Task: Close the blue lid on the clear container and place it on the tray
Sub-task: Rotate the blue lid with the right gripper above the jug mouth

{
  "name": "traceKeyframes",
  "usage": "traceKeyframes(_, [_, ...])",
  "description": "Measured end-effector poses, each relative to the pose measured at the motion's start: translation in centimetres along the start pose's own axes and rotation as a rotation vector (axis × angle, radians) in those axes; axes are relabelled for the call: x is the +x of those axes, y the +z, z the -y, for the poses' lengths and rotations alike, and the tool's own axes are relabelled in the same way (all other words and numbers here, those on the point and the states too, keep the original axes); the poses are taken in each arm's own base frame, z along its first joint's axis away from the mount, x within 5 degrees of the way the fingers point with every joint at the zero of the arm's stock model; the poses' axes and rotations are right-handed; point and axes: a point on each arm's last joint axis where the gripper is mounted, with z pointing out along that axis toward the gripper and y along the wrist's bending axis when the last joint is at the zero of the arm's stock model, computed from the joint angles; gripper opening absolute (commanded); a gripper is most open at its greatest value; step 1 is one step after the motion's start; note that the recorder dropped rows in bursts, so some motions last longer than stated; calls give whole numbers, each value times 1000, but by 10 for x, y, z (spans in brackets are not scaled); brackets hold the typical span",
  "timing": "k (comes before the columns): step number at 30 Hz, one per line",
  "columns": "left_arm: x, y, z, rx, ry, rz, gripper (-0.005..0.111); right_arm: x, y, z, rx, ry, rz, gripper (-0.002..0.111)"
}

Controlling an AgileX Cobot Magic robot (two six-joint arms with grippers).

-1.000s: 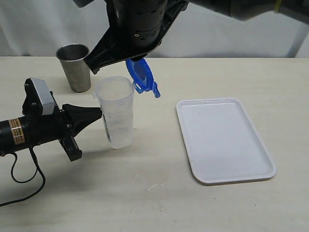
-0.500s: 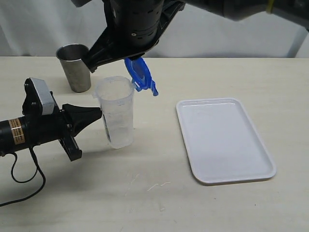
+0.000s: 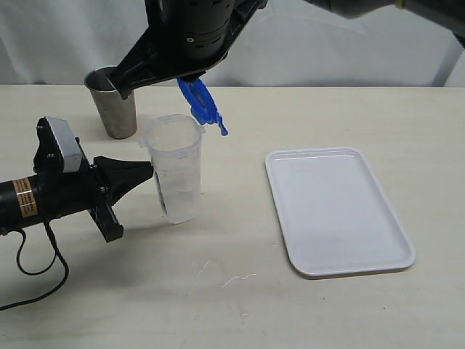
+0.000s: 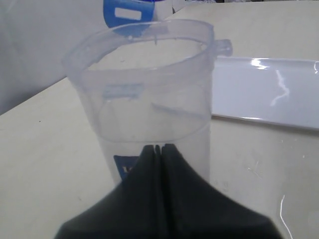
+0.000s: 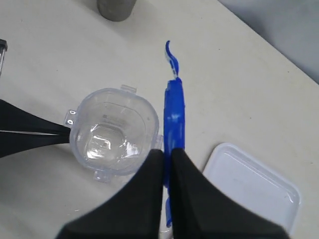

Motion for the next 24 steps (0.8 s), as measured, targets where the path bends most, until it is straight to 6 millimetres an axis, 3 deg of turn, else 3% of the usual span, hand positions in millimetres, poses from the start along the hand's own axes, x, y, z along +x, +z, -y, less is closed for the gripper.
traceKeyframes(24, [0,0,0,0,-3,0,0,-1,1,2,21,-38,5,4])
